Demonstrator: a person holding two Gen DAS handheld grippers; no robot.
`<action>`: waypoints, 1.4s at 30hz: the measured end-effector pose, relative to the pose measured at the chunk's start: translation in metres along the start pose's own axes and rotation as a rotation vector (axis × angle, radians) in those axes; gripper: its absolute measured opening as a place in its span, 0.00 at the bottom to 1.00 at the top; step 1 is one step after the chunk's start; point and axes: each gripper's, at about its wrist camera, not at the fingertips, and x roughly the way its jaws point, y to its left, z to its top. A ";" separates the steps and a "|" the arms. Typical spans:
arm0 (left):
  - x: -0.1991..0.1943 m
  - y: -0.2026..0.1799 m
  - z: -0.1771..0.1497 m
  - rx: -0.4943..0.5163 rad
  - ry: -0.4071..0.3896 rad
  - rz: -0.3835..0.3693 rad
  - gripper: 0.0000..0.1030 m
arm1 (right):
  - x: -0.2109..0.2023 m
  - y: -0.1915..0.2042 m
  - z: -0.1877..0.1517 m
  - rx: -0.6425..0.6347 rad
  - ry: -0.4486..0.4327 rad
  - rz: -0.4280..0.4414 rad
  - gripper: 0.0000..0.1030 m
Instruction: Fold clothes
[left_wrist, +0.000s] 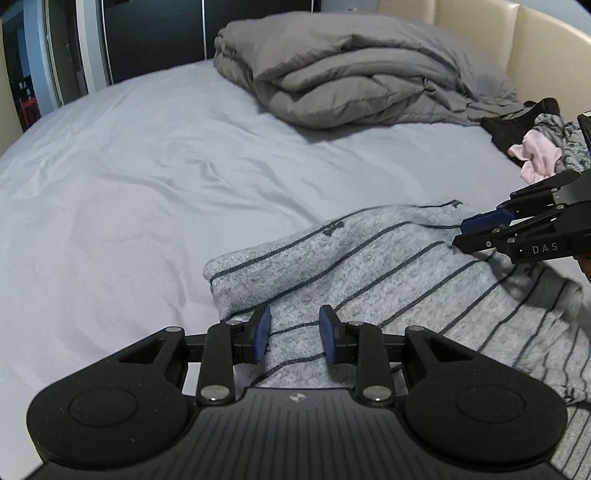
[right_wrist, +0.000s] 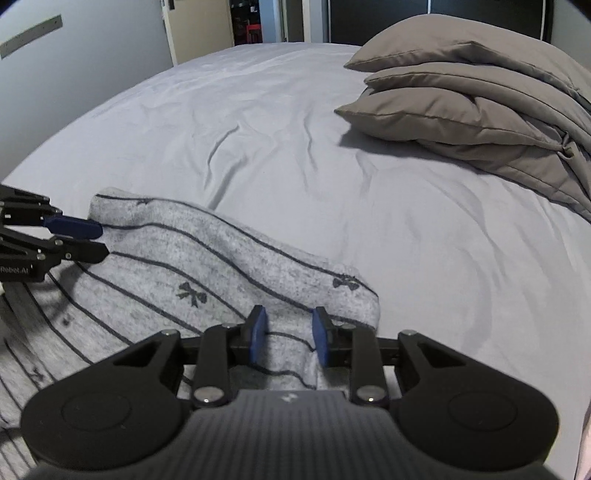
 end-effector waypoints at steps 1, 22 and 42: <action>-0.004 -0.002 0.000 0.011 0.001 -0.001 0.26 | -0.006 0.001 -0.001 -0.010 -0.002 0.002 0.30; -0.071 -0.047 -0.061 0.100 0.212 -0.001 0.26 | -0.067 0.015 -0.058 -0.024 0.166 -0.016 0.24; -0.177 -0.160 -0.130 0.538 0.132 -0.153 0.47 | -0.187 0.102 -0.145 -0.367 0.136 0.168 0.47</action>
